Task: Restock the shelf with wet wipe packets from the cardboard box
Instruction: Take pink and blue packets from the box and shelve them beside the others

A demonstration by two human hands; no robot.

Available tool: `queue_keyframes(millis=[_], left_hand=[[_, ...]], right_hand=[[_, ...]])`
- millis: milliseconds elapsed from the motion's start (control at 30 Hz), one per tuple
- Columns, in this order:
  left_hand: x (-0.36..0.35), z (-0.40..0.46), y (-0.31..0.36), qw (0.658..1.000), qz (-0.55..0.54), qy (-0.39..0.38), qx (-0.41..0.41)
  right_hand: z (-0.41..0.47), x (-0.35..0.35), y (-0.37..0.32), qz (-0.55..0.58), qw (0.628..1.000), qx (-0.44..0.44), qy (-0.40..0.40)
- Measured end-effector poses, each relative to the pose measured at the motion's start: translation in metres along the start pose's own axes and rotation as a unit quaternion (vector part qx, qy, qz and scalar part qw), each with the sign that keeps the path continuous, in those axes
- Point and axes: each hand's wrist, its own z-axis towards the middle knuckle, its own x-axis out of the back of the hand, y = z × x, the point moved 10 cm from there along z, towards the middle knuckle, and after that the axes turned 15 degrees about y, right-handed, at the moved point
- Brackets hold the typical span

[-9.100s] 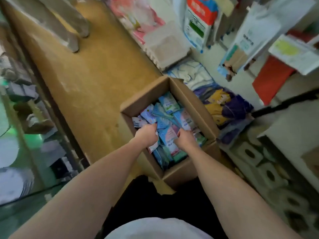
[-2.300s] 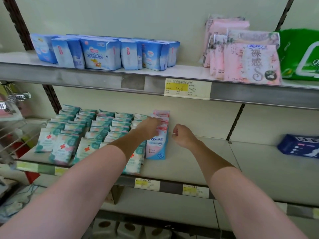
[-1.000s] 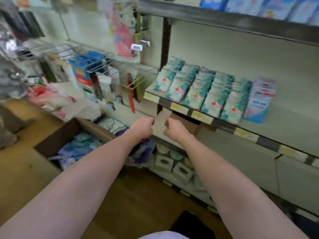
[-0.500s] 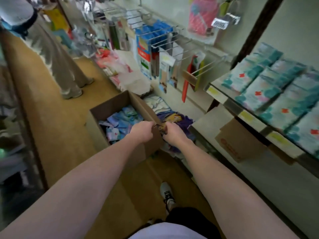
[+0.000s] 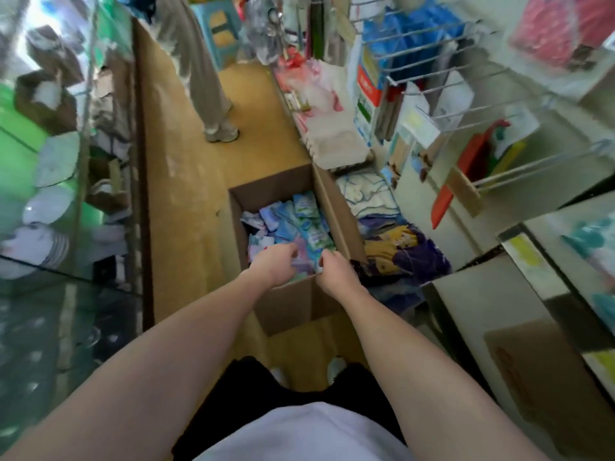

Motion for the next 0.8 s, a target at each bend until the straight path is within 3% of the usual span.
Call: queue_keyframes(millis=[300, 533, 800], left_hand=[[-0.005, 0.063, -0.073, 0.999, 0.023, -0.040, 0.022], [-0.037, 0.130, -0.098, 0.992, 0.001, -0.111, -0.058], [-0.105, 0.176, -0.092, 0.961, 0.020, -0.202, -0.189]], right_hand=[[0.068, -0.036, -0.033, 0.004, 0.999, -0.024, -0.035], [0.109, -0.074, -0.037, -0.013, 0.992, -0.114, -0.053], [0.131, -0.133, -0.041, -0.071, 0.985, -0.115, -0.105]])
